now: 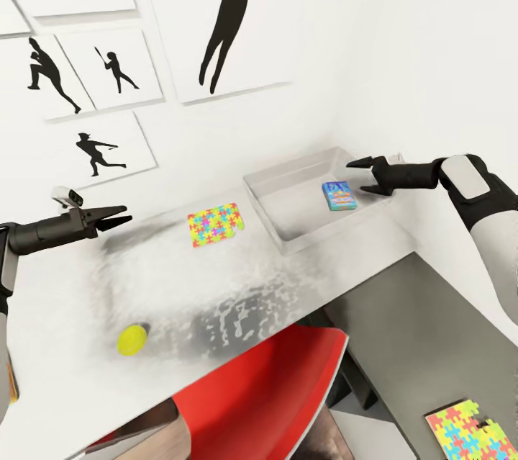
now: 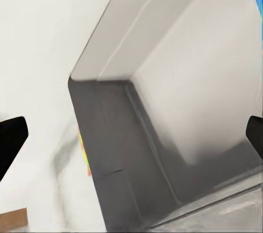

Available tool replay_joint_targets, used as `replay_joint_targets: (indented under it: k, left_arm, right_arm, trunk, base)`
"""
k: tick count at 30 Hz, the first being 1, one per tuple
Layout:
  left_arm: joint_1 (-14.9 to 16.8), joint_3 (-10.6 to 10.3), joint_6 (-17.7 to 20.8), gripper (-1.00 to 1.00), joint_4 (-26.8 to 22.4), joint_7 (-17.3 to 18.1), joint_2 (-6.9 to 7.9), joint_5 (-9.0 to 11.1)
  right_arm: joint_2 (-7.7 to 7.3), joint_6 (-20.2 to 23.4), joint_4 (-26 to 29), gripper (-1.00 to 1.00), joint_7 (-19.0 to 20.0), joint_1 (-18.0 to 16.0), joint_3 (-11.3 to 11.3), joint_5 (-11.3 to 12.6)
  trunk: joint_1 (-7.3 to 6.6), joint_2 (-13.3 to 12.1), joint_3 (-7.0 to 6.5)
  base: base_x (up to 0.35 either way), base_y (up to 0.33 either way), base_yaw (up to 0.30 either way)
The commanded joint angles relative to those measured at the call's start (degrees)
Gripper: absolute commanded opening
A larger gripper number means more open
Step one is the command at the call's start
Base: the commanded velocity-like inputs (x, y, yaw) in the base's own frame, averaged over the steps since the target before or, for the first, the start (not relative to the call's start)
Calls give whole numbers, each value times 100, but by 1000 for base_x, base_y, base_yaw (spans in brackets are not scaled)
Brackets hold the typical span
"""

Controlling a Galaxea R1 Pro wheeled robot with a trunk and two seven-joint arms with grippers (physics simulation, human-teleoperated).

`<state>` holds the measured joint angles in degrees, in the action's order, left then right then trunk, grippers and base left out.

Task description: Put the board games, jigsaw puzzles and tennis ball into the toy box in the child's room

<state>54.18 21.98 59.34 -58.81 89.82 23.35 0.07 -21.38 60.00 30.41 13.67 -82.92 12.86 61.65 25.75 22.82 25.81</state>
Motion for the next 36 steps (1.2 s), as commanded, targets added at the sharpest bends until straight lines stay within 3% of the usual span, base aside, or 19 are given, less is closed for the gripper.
replay_joint_targets:
  k: [1,6,12,17,29,36]
  left_arm:
    - [1,-1,61,100,-1,18,20,-4]
    - [-9,-5,65,100,1,18,219,-13]
    - [-18,-9,66,100,29,18,408,-15]
    - [-27,-10,66,100,34,18,446,-16]
    - [-52,-13,62,100,42,18,502,-16]
    - [-57,-11,59,100,43,18,512,-19]
  right_arm:
    - [-11,0,-2,100,158,48,28,-27]
    - [-9,0,0,100,538,378,61,-2]
    - [89,0,17,100,639,867,86,-11]
    - [151,0,248,100,657,1251,69,-14]
    - [138,0,1738,100,671,2090,-17,-14]
    - [127,0,1959,100,672,2493,-369,-5]
  trunk:
    - [4,10,0]
    - [4,10,-45]
    - [4,10,-99]
    - [4,10,-143]
    - [4,10,-251]
    - [4,10,-313]
  base:
    - [0,0,-152]
    - [0,0,-155]
    - [0,0,-157]
    - [-71,0,-157]
    - [-65,0,-157]
    - [-161,0,-157]
